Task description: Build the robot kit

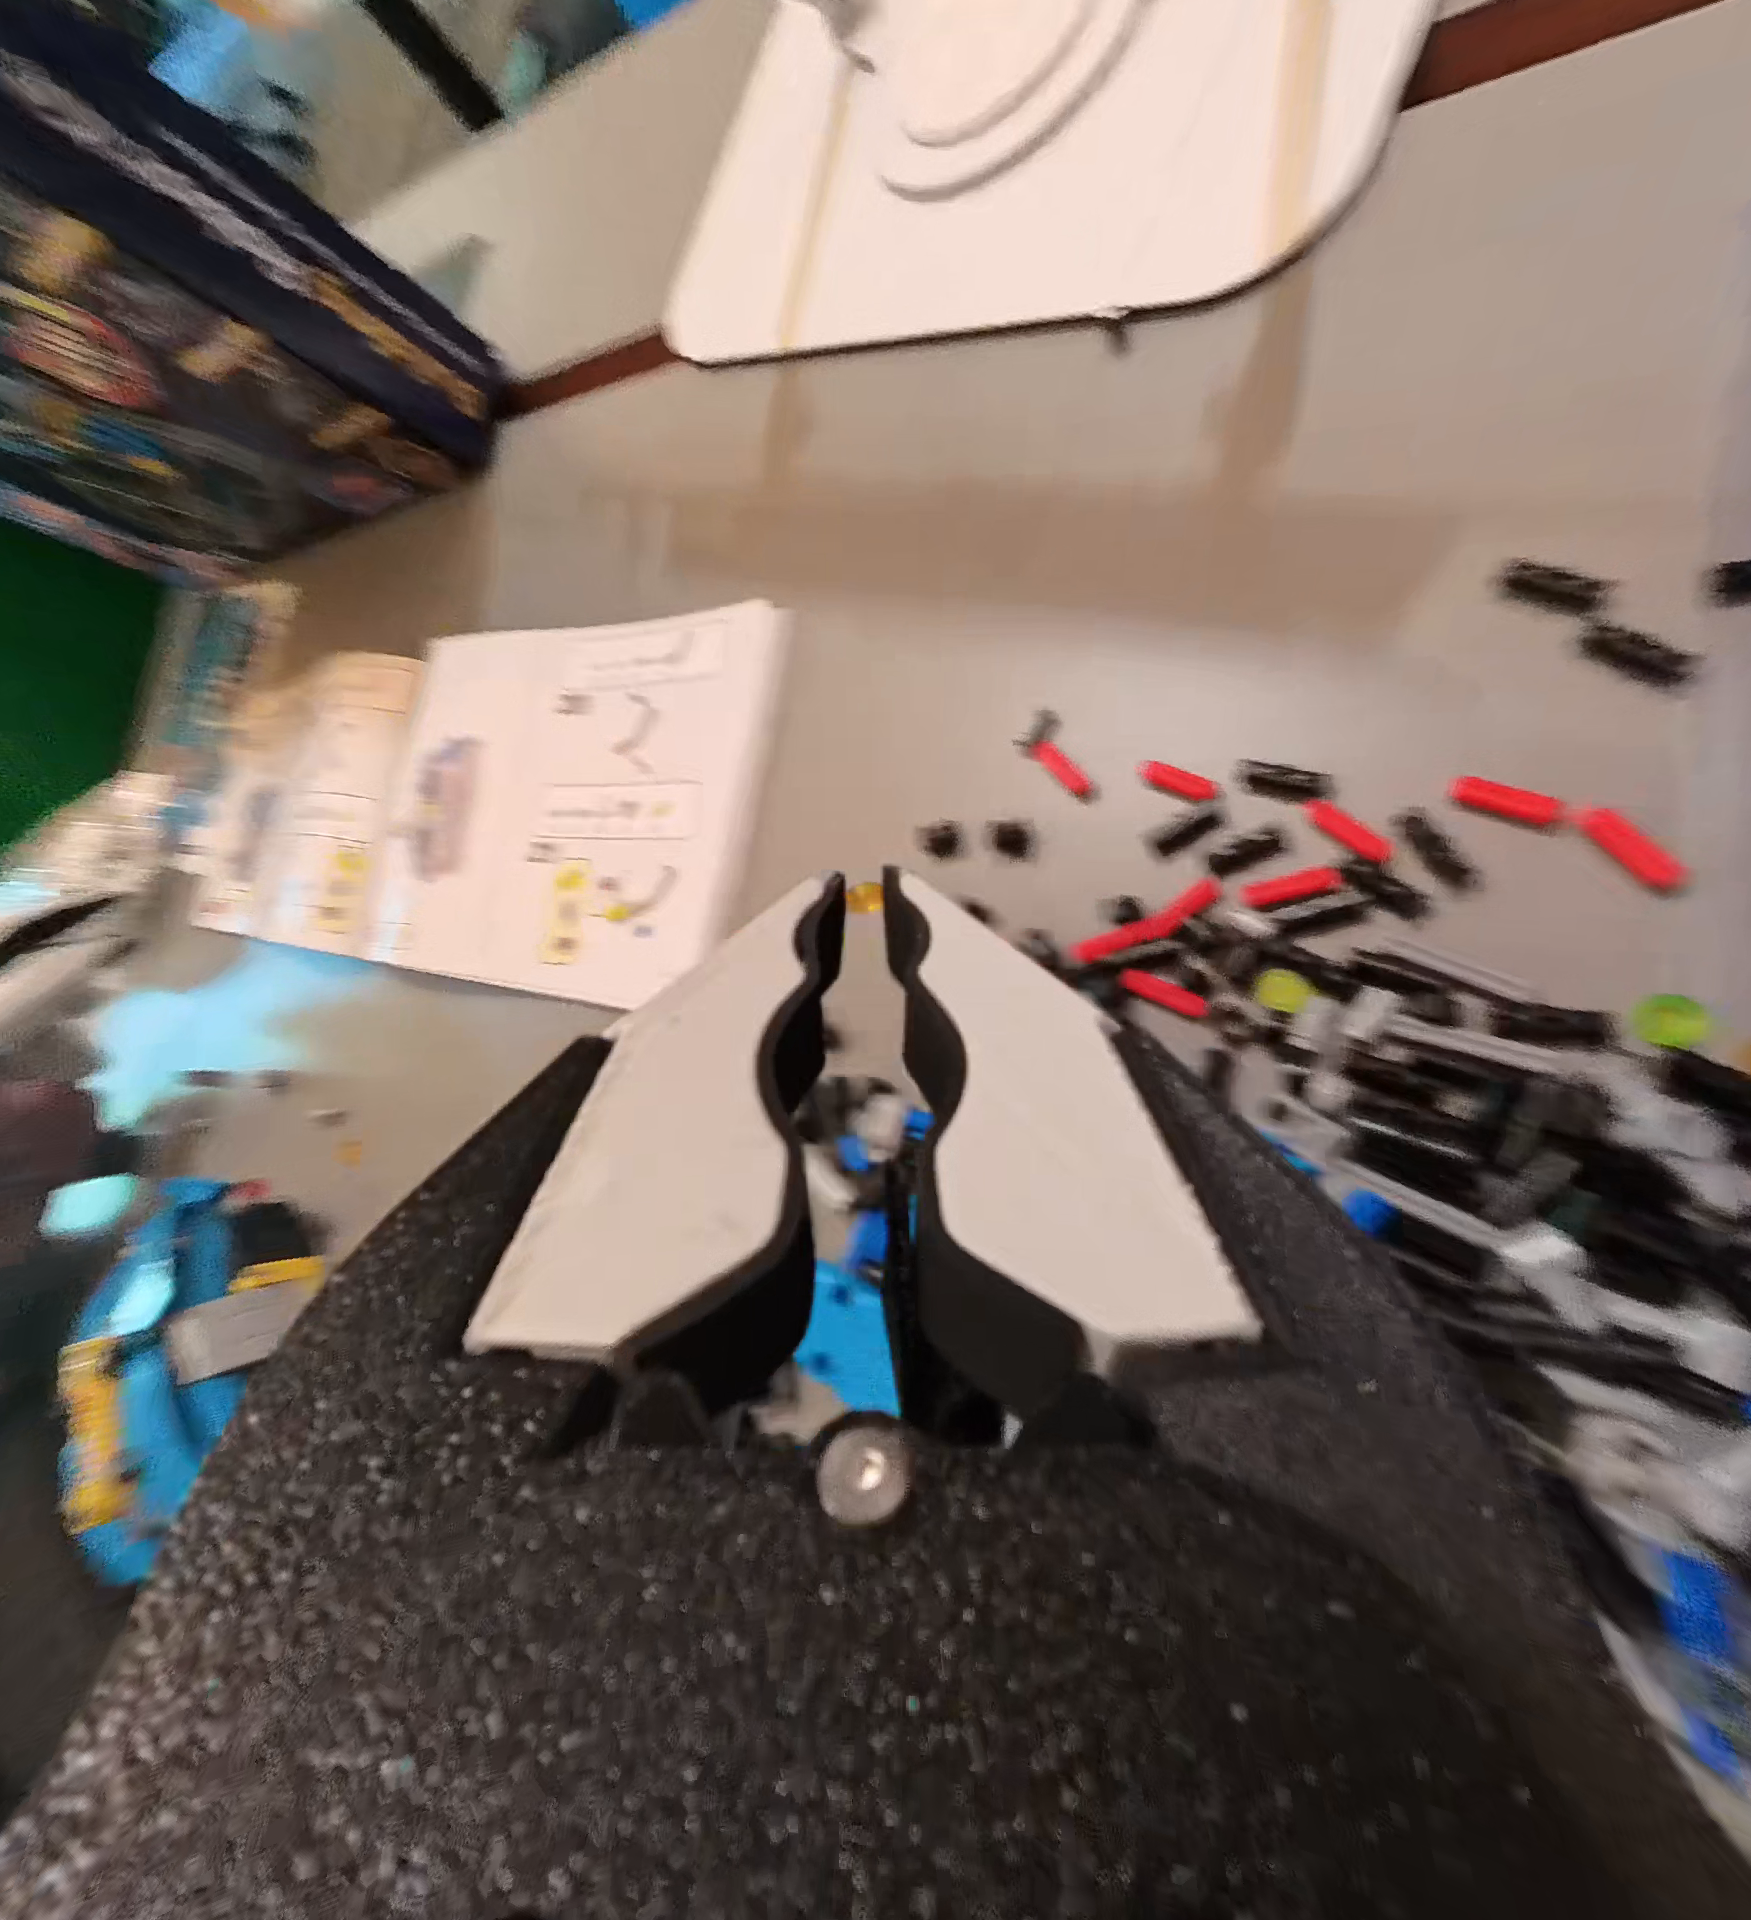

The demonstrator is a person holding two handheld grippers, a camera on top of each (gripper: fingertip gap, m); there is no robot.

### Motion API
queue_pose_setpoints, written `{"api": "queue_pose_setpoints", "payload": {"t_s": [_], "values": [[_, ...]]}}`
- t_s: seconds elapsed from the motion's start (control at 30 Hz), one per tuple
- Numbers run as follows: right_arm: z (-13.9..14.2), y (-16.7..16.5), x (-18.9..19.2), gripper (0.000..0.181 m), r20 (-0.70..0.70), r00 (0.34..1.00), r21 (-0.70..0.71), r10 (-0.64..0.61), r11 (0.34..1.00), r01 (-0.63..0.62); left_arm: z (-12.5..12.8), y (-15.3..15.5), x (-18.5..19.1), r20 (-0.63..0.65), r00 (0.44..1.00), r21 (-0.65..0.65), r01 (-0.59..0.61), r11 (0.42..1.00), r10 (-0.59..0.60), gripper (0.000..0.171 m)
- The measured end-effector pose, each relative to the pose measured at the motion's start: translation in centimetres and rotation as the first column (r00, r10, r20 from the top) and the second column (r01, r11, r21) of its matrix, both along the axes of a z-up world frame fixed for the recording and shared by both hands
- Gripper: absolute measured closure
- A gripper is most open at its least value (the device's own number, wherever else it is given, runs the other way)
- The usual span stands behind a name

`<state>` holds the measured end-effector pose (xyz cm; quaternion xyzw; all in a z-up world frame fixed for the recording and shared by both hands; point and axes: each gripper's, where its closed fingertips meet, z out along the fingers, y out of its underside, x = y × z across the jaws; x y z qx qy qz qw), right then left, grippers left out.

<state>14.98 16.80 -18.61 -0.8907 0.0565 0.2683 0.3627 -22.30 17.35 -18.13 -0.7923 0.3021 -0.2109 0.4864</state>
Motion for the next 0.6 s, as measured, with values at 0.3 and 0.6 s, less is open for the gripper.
{"api": "queue_pose_setpoints", "payload": {"t_s": [0.3,0.6], "values": [[9.5,-2.7,-17.9,0.175,-0.512,0.69,0.321,0.512,0.859,-0.399,5.9,-6.1,6.2,0.026,0.949,0.329,0.29,0.899,-0.315,0.146],[12.0,-7.3,-28.5,0.175,-0.661,0.37,0.384,0.653,0.718,-0.581,9.9,-8.2,8.2,-0.209,0.963,0.694,0.267,0.668,-0.167,0.152]]}}
